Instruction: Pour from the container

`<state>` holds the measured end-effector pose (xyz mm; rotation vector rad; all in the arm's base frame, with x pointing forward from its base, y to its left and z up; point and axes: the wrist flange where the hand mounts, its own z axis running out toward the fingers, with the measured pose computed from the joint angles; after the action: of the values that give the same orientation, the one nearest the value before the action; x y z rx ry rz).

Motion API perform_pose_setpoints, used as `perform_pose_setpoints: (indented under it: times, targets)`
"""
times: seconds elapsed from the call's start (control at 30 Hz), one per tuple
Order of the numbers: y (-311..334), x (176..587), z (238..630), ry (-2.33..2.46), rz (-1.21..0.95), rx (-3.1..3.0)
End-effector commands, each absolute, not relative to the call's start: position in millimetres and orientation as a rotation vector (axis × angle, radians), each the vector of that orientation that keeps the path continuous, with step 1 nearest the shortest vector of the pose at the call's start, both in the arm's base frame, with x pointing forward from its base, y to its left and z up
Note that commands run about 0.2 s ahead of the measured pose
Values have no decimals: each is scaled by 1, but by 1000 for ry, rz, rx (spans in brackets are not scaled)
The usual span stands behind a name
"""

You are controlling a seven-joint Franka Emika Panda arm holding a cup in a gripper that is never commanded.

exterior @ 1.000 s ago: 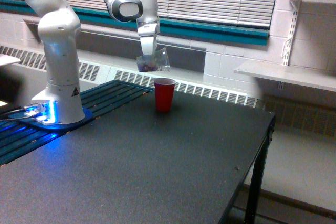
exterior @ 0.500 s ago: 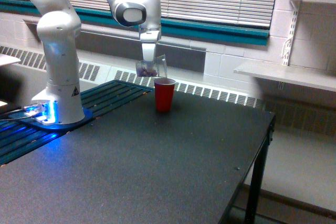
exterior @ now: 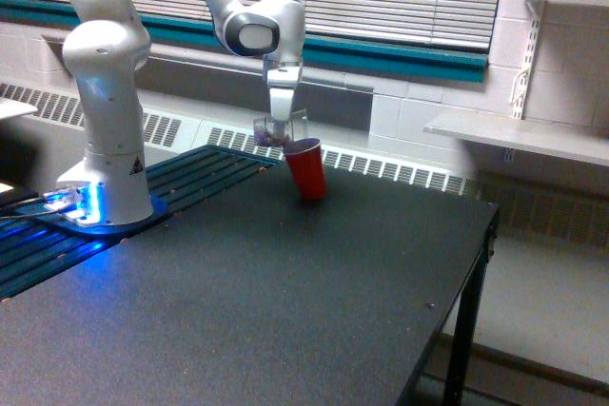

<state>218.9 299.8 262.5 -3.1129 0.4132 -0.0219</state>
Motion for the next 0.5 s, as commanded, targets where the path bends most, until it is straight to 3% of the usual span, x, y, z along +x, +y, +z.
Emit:
perform_pose_setpoints:
  times: [0.03, 0.5]
  targets:
    - [313, 230, 267, 367, -40, -3109]
    - [319, 238, 268, 362, -55, -3111]
